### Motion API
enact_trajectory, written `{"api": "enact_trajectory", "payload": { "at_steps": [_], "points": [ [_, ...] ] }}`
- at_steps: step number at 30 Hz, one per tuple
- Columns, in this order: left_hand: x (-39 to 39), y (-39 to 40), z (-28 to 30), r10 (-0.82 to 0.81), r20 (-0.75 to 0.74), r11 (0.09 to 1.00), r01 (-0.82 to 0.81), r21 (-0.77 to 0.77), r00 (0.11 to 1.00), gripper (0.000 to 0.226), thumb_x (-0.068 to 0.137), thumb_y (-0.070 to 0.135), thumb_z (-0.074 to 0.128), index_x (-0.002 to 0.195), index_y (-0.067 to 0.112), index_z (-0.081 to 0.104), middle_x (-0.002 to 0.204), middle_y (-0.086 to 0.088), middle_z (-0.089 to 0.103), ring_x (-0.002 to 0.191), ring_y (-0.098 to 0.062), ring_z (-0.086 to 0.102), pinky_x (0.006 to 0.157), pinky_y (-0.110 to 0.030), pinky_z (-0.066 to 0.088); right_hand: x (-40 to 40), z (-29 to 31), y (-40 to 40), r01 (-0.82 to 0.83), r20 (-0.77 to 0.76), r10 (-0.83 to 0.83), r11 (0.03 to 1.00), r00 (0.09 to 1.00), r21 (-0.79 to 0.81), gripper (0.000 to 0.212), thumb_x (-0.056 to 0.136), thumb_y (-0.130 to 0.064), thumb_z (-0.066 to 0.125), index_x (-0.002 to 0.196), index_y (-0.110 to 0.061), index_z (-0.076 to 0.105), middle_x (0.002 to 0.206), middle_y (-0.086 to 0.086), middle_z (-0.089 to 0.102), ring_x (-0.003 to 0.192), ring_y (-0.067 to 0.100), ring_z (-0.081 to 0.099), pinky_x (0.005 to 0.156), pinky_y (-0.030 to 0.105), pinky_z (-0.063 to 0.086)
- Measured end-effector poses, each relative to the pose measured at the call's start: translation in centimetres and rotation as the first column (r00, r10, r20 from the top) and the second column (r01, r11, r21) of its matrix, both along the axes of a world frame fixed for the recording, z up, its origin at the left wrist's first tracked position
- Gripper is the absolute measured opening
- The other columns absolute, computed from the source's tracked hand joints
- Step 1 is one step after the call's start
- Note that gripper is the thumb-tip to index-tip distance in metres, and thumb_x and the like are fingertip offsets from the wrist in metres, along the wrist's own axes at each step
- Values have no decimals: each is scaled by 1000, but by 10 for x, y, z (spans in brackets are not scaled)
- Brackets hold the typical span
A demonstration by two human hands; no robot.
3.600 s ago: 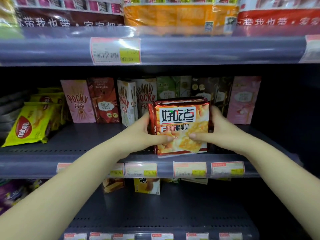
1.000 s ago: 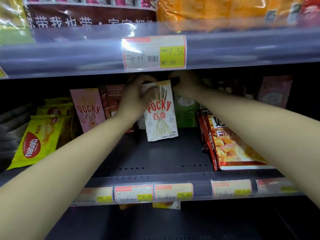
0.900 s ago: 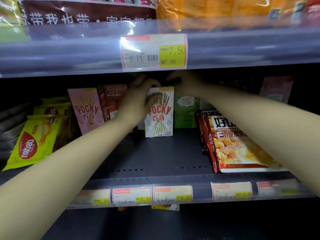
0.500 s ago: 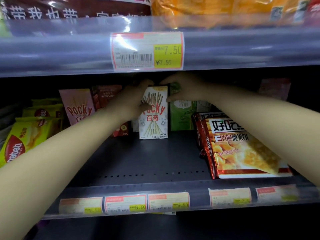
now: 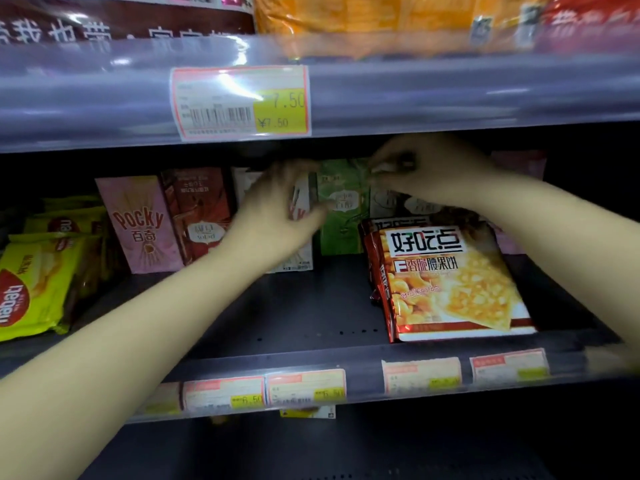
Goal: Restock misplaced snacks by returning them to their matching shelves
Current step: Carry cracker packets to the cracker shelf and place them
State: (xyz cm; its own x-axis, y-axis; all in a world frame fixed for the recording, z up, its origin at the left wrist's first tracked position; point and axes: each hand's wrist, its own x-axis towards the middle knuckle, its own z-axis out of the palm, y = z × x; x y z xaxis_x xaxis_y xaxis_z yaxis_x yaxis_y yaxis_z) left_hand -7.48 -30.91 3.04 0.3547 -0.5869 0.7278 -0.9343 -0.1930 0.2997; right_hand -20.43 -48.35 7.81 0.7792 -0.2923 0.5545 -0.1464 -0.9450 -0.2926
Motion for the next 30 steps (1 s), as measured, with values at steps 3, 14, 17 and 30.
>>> {"api": "enact_trajectory", "payload": {
  "at_steps": [3,14,17,30],
  "points": [
    [-34,-13,-9,-108,-484,976,186,115,868,63,80,53,69,132,23,53,131,5,58,120,-11,53,100,-22,40,-44,-14,-8,27,-3,-27,990,1000,138,24,84,-26,70,107,-31,67,102,-11,64,98,11,60,82,20,45],
    [-78,-45,-43,-180,-828,938,347,20,531,68,74,31,81,124,27,35,107,12,64,96,-2,62,76,-17,52,-105,-88,-17,92,-47,-86,654,995,751,55,83,-46,65,130,-21,55,107,-7,72,93,8,71,83,25,55],
    [-78,-44,-45,-208,-871,940,338,-52,445,79,74,21,82,134,20,31,112,4,64,103,-13,64,86,-29,55,-103,-92,-18,65,-27,-74,585,997,808,77,70,-63,63,135,-25,50,112,-6,71,96,9,70,90,30,53],
    [-56,-18,-52,-345,-811,929,296,-223,472,76,73,9,80,129,29,33,111,5,66,96,-7,68,77,-26,59,-92,-101,-33,100,-65,-97,413,993,905,43,79,-13,75,118,-6,60,100,8,74,89,16,70,68,23,53]
  ]
}}
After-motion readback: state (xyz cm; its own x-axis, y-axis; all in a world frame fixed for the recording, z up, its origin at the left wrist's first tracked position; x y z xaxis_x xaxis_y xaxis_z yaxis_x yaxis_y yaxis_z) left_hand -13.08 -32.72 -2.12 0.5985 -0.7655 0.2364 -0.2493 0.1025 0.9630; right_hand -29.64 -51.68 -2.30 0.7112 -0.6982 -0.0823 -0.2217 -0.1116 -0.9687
